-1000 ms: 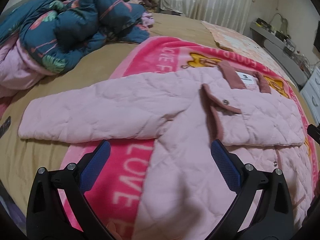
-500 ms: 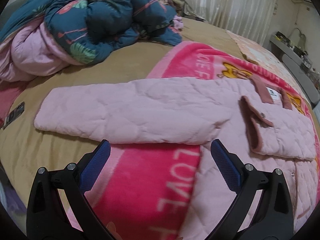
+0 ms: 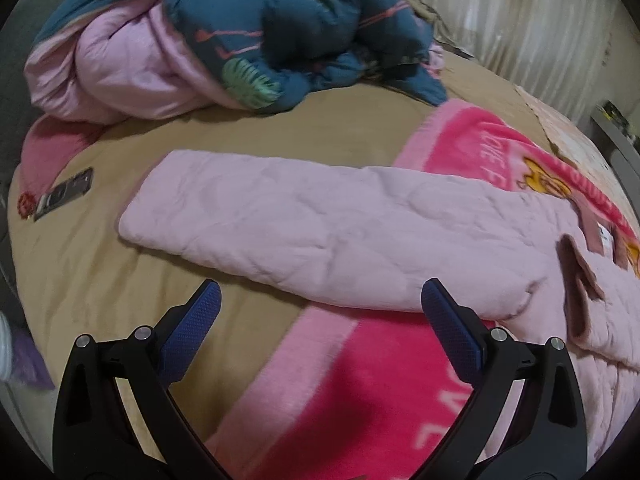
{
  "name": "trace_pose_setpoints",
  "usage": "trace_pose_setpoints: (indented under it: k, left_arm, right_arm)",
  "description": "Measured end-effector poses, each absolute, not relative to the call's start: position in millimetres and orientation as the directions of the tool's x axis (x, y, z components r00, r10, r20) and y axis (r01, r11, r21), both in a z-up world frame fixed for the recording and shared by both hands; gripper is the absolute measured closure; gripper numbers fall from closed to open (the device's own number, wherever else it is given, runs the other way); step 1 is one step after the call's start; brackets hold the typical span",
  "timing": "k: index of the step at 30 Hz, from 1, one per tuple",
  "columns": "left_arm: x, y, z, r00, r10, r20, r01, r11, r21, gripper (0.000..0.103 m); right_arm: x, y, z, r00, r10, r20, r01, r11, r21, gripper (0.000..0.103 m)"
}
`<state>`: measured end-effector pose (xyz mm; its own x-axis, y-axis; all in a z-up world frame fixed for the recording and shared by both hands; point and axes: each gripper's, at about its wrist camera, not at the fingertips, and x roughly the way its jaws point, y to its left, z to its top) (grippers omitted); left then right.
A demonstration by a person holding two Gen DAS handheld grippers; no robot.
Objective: Fold large clothes
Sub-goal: 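Move the left tool to the other sleeve lying on the bed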
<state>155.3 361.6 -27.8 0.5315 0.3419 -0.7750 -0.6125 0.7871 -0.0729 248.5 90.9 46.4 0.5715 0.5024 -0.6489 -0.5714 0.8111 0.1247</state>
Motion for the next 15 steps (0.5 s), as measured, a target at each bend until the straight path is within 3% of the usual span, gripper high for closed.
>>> trace_pose_setpoints:
  k: [15]
  left_arm:
    - [137,438,-70,0.471,0.29,-0.833,-0.736,0.65,-0.19,0.009]
  right_arm:
    - [242,178,17,0.468,0.545,-0.696,-0.668,0.734,0.125,0.004]
